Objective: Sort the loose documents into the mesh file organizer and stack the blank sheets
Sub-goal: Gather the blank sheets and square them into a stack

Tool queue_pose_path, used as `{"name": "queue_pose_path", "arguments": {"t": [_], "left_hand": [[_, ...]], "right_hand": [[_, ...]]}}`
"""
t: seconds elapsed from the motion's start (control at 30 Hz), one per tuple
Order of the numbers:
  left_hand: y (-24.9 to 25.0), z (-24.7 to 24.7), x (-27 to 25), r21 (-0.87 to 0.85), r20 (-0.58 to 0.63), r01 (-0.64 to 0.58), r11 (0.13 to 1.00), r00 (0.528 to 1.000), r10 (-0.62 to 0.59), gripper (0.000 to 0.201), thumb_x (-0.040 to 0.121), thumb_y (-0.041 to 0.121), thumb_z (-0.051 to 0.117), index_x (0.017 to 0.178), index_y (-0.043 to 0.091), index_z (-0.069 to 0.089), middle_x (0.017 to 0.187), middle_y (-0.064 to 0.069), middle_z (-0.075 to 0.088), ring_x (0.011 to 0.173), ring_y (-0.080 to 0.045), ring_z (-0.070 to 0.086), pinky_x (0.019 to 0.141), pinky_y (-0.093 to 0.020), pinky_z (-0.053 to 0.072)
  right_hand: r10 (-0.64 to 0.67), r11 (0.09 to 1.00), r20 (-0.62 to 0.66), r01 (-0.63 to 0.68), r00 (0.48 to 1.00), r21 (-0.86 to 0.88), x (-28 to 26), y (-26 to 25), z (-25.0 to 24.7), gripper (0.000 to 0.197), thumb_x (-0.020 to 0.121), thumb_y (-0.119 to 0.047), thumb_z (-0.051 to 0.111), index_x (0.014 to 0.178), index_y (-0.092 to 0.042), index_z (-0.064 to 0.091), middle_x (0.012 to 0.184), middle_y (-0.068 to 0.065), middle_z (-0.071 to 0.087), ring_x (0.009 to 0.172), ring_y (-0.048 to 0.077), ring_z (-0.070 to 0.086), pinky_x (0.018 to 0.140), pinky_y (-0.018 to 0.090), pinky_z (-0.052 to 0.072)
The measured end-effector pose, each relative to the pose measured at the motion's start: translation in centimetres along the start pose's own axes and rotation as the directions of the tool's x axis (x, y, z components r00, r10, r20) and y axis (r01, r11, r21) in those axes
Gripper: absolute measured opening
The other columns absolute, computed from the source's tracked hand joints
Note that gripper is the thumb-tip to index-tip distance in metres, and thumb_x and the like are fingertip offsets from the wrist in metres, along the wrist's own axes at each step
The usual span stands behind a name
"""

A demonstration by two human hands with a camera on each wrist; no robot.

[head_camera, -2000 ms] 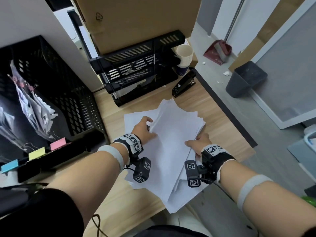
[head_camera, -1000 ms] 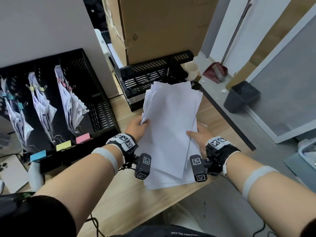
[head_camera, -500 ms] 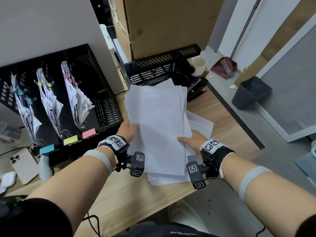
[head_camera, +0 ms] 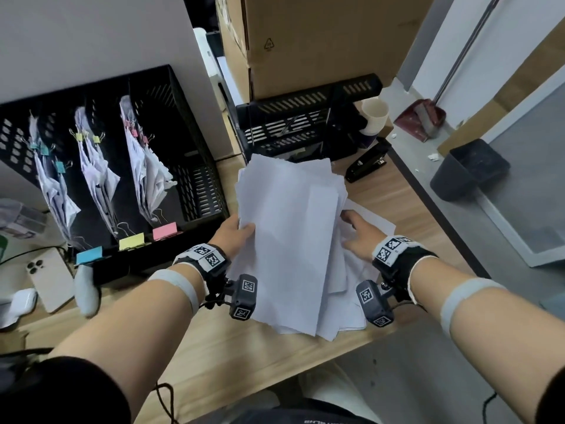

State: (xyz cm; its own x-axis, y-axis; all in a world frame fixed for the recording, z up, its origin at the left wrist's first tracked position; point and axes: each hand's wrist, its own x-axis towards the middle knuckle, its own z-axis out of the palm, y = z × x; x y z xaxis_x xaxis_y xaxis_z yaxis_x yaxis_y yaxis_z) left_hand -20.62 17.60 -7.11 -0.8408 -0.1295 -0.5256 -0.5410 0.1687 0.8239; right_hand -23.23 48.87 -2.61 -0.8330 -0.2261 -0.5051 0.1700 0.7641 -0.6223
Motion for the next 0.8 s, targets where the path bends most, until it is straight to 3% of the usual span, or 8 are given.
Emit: {"name": "queue_pose_path", "arguments": {"t": [0.07, 0.13, 0.2, 0.23, 0.3, 0.43, 0.6, 0.8], "left_hand": [[0.0, 0.1, -0.3, -0.009, 0.011, 0.008, 1.0, 1.0, -0.008, 0.038, 0.078, 0.036, 0.063, 0.115, 0.032, 0.067, 0.124, -0.004, 0.072, 0.117, -0.028, 0.066, 0.108, -0.053, 0.046], [0.1, 0.1, -0.7, -0.013, 0.01, 0.02, 1.0, 1.0, -0.02, 0.03, 0.079, 0.036, 0.062, 0.107, 0.034, 0.07, 0.124, -0.004, 0.072, 0.118, -0.029, 0.066, 0.109, -0.053, 0.046], [-0.2, 0.1, -0.7, 0.0, 0.013, 0.025, 1.0, 1.0, -0.025, 0.028, 0.08, 0.035, 0.061, 0.106, 0.036, 0.071, 0.124, -0.003, 0.072, 0.118, -0.028, 0.066, 0.109, -0.052, 0.045], [-0.3, 0.1, -0.7, 0.015, 0.007, 0.02, 1.0, 1.0, -0.02, 0.03, 0.08, 0.036, 0.06, 0.108, 0.035, 0.07, 0.124, -0.002, 0.072, 0.118, -0.027, 0.066, 0.109, -0.052, 0.045], [-0.6, 0.1, -0.4, 0.051, -0.034, 0.026, 0.998, 0.999, -0.025, 0.034, 0.078, 0.039, 0.06, 0.111, 0.039, 0.069, 0.122, 0.001, 0.072, 0.116, -0.025, 0.066, 0.109, -0.051, 0.046], [0.0, 0.8, -0.7, 0.1, -0.086, 0.037, 0.994, 0.996, -0.028, 0.021, 0.076, 0.04, 0.059, 0.091, 0.038, 0.073, 0.109, -0.005, 0.076, 0.106, -0.03, 0.07, 0.1, -0.053, 0.053], [1.6, 2.4, -0.9, 0.17, -0.13, 0.003, 0.985, 0.991, 0.02, 0.02, 0.095, 0.019, 0.056, 0.078, 0.024, 0.066, 0.092, -0.006, 0.072, 0.087, -0.026, 0.065, 0.091, -0.043, 0.055], [2.4, 2.9, -0.8, 0.197, -0.169, -0.002, 0.98, 0.985, 0.036, 0.017, 0.093, 0.016, 0.052, 0.08, 0.016, 0.063, 0.08, -0.005, 0.062, 0.077, -0.023, 0.058, 0.073, -0.03, 0.048]], "right_hand": [[0.009, 0.999, 0.072, -0.006, 0.997, -0.041, 0.9, 0.7, 1.0, 0.081, 0.084, -0.015, 0.07, 0.15, -0.016, 0.023, 0.144, 0.012, 0.047, 0.133, 0.025, 0.046, 0.104, 0.03, 0.039], [0.03, 0.997, 0.105, -0.022, 0.994, -0.077, 1.5, 1.0, 1.4, 0.072, 0.081, -0.024, 0.075, 0.141, -0.02, 0.036, 0.125, 0.01, 0.057, 0.118, 0.024, 0.055, 0.094, 0.026, 0.042], [0.027, 0.996, 0.109, -0.018, 0.994, -0.088, 1.7, 1.4, 1.8, 0.026, 0.082, -0.025, 0.075, 0.099, -0.024, 0.055, 0.087, 0.002, 0.057, 0.083, 0.019, 0.055, 0.072, 0.025, 0.04], [-0.002, 0.997, 0.099, 0.01, 0.995, -0.078, 1.7, 1.5, 1.9, 0.023, 0.083, -0.024, 0.073, 0.075, -0.022, 0.051, 0.069, -0.001, 0.047, 0.067, 0.015, 0.046, 0.06, 0.025, 0.033], [-0.048, 0.994, 0.115, 0.059, 0.992, -0.091, 1.6, 1.6, 1.8, 0.047, 0.086, -0.023, 0.07, 0.055, -0.02, 0.035, 0.056, -0.004, 0.031, 0.053, 0.012, 0.031, 0.052, 0.026, 0.022], [-0.096, 0.994, 0.039, 0.098, 0.995, -0.056, 1.4, 2.1, 0.5, 0.044, 0.09, -0.025, 0.066, 0.056, -0.025, 0.04, 0.058, -0.008, 0.034, 0.055, 0.008, 0.036, 0.058, 0.024, 0.028], [-0.139, 0.99, -0.074, 0.141, 0.988, 0.025, 0.0, 2.1, -1.4, 0.039, 0.09, -0.022, 0.067, 0.061, -0.017, 0.042, 0.062, -0.006, 0.032, 0.058, 0.007, 0.036, 0.058, 0.02, 0.027], [-0.08, 0.993, -0.177, 0.095, 0.981, 0.073, -3.0, 2.4, -3.5, 0.028, 0.092, -0.022, 0.064, 0.075, -0.001, 0.059, 0.067, 0.002, 0.048, 0.06, 0.01, 0.042, 0.053, 0.013, 0.031]]}}
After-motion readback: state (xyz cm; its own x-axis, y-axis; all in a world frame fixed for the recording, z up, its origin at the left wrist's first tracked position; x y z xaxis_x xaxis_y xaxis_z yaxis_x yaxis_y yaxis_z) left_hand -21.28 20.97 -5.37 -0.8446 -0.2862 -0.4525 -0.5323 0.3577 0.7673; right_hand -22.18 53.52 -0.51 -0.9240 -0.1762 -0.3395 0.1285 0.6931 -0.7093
